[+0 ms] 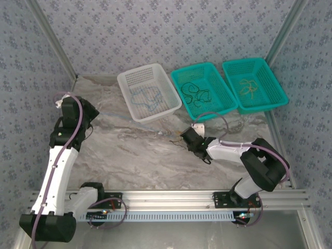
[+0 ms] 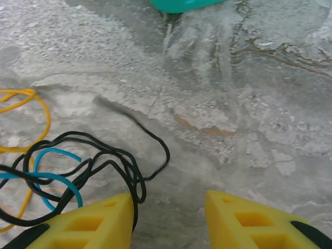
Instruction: Untangle the cables
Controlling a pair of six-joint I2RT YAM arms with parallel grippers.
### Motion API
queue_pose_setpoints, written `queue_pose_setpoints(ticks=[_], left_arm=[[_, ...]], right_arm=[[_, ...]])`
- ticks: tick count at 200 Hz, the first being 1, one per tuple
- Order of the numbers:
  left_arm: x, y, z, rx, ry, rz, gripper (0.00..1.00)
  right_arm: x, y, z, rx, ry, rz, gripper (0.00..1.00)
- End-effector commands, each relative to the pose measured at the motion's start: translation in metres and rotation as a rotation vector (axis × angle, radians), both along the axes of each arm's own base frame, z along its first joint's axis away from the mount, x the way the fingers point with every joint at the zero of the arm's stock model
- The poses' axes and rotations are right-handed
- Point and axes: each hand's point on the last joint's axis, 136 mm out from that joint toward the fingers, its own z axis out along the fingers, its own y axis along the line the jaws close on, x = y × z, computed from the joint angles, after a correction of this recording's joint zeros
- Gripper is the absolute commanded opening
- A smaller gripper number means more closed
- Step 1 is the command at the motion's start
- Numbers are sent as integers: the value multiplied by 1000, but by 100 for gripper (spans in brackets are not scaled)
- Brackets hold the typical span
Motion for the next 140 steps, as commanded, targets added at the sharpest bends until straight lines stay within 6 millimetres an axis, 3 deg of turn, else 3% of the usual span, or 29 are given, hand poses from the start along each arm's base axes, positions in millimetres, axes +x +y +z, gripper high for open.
queue_pose_setpoints(ticks=[1,33,85,140], left_arm=[[-5,6,-6,0,19,30,0],[-6,9,-13,-4,42,51,0],[-20,37,-23,-9,74,188,0],[-33,55,-53,-84,122,298,0]], right_arm=[[-5,-12,0,1,14,-39,44],[-5,-25,0,-2,26,-106,47],[-12,-59,-6,36,72,-274,48],[-11,-70,-9,158,102,-326,47]])
